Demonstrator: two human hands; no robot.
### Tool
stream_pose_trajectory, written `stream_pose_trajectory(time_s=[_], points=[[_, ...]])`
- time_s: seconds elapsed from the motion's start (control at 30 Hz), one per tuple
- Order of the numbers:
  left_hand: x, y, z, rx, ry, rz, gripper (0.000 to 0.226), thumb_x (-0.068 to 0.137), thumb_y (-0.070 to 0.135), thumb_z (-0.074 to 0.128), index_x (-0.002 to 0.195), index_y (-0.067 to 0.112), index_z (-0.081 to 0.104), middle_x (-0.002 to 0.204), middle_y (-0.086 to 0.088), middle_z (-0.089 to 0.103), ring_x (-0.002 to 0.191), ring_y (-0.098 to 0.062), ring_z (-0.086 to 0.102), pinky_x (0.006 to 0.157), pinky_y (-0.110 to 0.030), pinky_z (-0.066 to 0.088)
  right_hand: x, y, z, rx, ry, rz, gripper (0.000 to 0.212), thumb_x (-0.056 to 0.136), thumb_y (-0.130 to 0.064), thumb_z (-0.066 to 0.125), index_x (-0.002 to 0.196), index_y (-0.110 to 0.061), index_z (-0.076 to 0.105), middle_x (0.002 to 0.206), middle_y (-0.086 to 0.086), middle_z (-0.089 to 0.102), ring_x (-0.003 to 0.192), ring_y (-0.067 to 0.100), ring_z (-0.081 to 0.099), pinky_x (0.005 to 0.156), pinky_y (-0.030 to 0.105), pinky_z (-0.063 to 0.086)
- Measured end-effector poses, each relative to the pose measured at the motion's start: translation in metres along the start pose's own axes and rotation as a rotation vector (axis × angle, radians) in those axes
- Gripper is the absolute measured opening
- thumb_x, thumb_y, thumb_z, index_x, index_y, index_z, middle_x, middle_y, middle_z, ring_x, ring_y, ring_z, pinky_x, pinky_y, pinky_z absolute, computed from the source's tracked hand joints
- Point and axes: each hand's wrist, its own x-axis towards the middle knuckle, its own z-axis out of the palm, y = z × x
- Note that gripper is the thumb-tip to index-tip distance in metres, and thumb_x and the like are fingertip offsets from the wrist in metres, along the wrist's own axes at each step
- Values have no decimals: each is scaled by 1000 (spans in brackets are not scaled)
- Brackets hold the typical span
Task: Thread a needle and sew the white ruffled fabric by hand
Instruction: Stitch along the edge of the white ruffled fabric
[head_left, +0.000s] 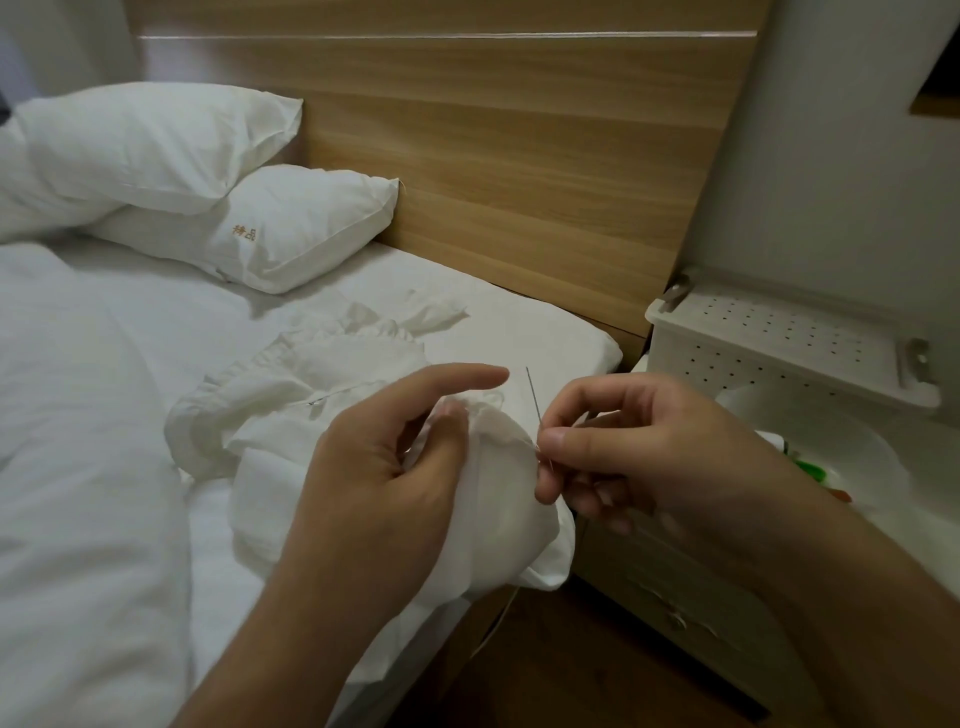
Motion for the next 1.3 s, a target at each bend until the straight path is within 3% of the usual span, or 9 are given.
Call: stream_pose_trajectory(time_s=[0.27,0.37,0.57,0.7,0.83,0.97,1.03,1.13,1.3], points=[[1,-2,0,-21,46,-1,36,105,8,61,109,38,80,72,23,66,66,0,61,61,-8,43,1,2,-5,3,-21,-20,4,87,-11,75,90,-12,77,80,18,75,64,25,59,50,26,50],[2,-2,-1,-29,73,-12,34,104,10,61,110,38,79,73,20,67,66,-2,61,60,-9,43,-1,0,-9,1,-35,-44,23,75,-20,77,96,-13,77,80,20,75,65,27,60,52,26,52],[3,-2,-1,-78,134,-46,34,103,9,63,112,39,77,77,0,69,68,-23,62,57,-33,49,-3,-2,-16,-116,-75,-70,20,80,-18,76,101,-20,78,83,16,76,69,28,65,63,33,55],[3,-4,-3,-121,182,-81,34,102,9,64,112,39,76,79,2,71,68,-24,63,55,-26,48,-3,-2,-20,-240,-78,-73,12,87,-15,75,96,-20,81,83,11,77,70,24,67,69,33,56],[4,-5,-4,-139,219,-114,31,102,10,65,111,38,77,84,3,75,70,-20,65,57,-23,50,-1,1,-22,-266,-1,-114,16,92,-9,71,86,-20,81,74,8,73,64,18,63,62,28,53],[4,-6,-5,-141,234,-129,27,103,13,65,110,37,77,86,4,76,72,-16,67,60,-23,53,3,6,-26,-250,82,-174,13,88,-13,73,79,-22,79,68,8,68,60,24,60,62,31,53],[4,-6,-5,-139,237,-133,26,103,13,65,110,36,77,87,8,77,78,-10,70,62,-18,54,3,6,-27,-196,99,-195,4,81,-17,76,79,-19,78,66,10,66,58,24,58,62,33,53],[4,-7,-5,-122,232,-145,25,103,15,65,110,36,78,94,18,77,91,-1,72,72,-11,54,4,9,-32,-78,131,-244,14,71,-22,75,79,-11,77,65,12,63,57,26,55,59,32,52],[4,-8,-4,-95,230,-141,24,102,13,66,103,33,79,92,19,77,90,0,71,70,-10,54,8,13,-36,144,218,-328,16,69,-18,78,79,-6,76,62,8,56,60,21,51,53,29,47]])
